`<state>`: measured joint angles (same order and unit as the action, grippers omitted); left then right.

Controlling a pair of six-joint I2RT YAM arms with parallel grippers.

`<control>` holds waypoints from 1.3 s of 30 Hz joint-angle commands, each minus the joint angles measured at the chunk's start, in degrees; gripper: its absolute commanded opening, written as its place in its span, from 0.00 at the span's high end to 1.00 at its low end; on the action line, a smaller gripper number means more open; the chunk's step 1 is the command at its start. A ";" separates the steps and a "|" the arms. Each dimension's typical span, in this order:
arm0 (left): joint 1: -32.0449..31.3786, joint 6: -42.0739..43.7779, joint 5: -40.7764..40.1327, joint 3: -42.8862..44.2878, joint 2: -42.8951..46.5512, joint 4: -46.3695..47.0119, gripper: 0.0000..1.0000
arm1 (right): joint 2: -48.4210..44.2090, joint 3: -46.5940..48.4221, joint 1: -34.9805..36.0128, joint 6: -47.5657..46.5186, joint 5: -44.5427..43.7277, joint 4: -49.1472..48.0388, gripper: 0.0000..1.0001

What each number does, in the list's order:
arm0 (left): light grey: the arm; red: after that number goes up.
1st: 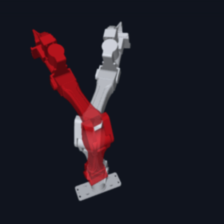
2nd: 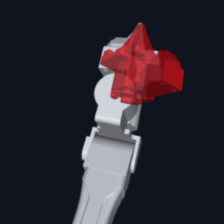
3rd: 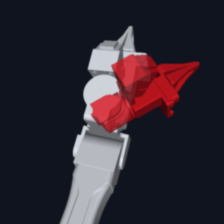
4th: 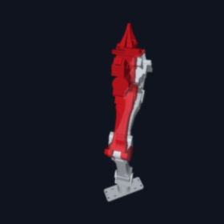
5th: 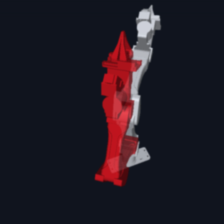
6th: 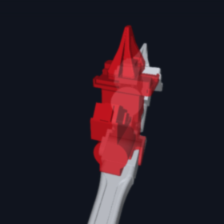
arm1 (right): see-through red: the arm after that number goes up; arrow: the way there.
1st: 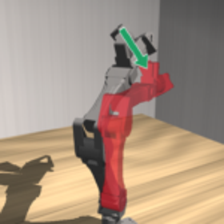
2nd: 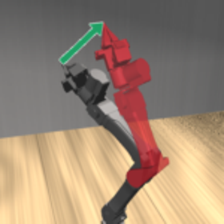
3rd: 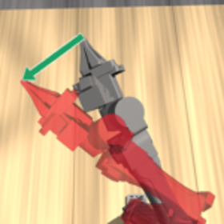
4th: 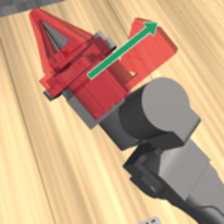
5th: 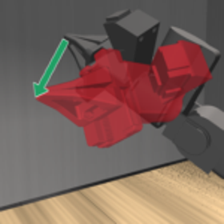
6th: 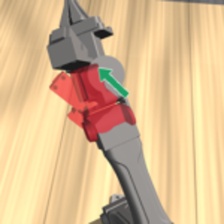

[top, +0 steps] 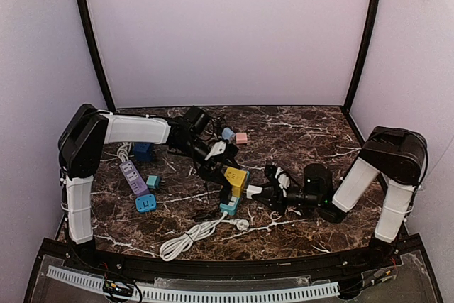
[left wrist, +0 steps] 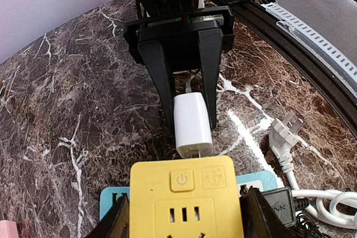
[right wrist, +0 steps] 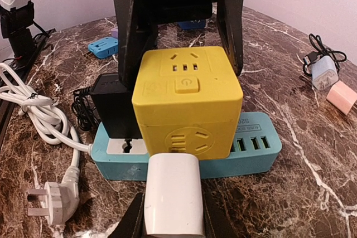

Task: Insert the plug
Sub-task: Insert the plug into the socket.

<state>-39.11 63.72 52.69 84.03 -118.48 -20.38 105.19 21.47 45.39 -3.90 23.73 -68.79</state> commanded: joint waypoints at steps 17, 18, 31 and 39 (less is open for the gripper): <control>-2.12 -1.59 -7.46 -2.84 -2.87 -2.00 0.99 | 0.48 1.77 0.68 -1.14 -3.05 -6.41 1.00; -2.18 -3.01 -7.84 -2.79 -2.97 -1.44 0.99 | 0.66 1.89 0.90 -1.05 -2.95 -6.84 1.00; -2.57 -4.96 -9.44 -1.90 -3.78 -0.21 0.99 | -0.89 0.41 2.19 0.30 -2.28 -8.89 1.00; -3.13 0.49 -8.54 -3.22 -2.77 -2.97 0.99 | 0.04 0.79 2.34 0.43 -2.76 -12.05 1.00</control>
<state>-39.79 59.70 50.96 83.96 -118.32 -19.03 106.17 21.06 46.46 -3.92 19.88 -71.20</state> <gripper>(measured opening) 0.506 0.261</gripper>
